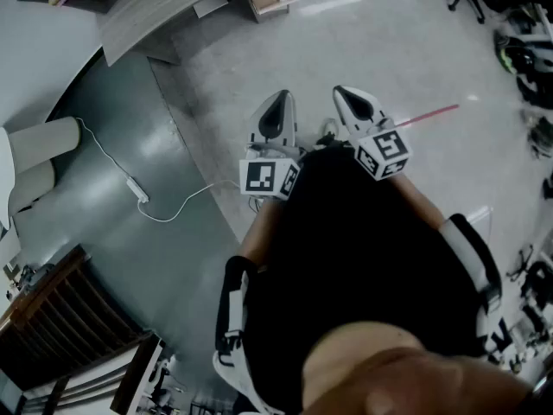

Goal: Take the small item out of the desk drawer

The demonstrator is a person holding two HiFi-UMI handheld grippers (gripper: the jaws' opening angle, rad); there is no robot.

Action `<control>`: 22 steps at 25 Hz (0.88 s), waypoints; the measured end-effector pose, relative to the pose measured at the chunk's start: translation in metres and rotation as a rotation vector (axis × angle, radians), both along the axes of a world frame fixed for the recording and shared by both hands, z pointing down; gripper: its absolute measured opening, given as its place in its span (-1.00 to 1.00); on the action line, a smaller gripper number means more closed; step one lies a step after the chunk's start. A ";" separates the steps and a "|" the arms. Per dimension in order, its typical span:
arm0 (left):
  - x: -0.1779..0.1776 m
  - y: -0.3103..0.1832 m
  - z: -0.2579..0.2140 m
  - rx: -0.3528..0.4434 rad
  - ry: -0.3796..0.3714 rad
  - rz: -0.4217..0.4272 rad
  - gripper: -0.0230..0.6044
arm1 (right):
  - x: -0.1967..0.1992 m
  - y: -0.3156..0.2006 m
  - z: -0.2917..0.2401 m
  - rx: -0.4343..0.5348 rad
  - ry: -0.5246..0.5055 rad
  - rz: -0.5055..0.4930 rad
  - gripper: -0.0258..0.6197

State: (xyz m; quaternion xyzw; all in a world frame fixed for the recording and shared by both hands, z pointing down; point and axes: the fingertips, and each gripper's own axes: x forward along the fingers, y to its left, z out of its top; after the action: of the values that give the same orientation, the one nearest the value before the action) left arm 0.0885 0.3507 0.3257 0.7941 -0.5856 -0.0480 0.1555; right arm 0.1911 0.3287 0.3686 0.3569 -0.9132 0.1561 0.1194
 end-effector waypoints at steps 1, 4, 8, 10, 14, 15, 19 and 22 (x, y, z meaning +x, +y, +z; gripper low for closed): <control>0.000 0.000 0.000 0.000 0.001 0.000 -0.93 | 0.000 0.001 0.000 0.001 0.002 -0.002 -0.93; 0.000 0.002 0.000 0.003 0.003 0.003 -0.93 | -0.001 0.003 0.001 -0.003 0.006 -0.006 -0.93; -0.001 0.008 -0.002 0.005 0.004 0.012 -0.93 | -0.001 0.008 0.000 -0.020 -0.003 0.011 -0.93; -0.004 0.011 -0.001 0.004 0.003 0.017 -0.93 | -0.003 0.010 -0.001 -0.024 -0.021 0.026 -0.93; -0.015 0.021 0.000 0.005 0.006 0.025 -0.93 | -0.013 0.017 -0.003 -0.016 -0.033 0.039 -0.92; -0.018 0.024 0.000 0.006 0.007 0.028 -0.93 | -0.017 0.019 -0.003 -0.012 -0.032 0.040 -0.92; -0.032 0.033 0.003 0.003 0.010 0.042 -0.93 | -0.034 0.023 -0.003 0.004 -0.027 0.049 -0.92; -0.046 0.040 0.007 -0.003 0.005 0.054 -0.93 | -0.048 0.027 0.000 0.008 -0.019 0.060 -0.92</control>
State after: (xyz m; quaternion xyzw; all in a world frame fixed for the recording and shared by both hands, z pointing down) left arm 0.0429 0.3907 0.3331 0.8093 -0.5637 -0.0449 0.1591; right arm 0.1434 0.3560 0.3684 0.3831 -0.9038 0.1594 0.1047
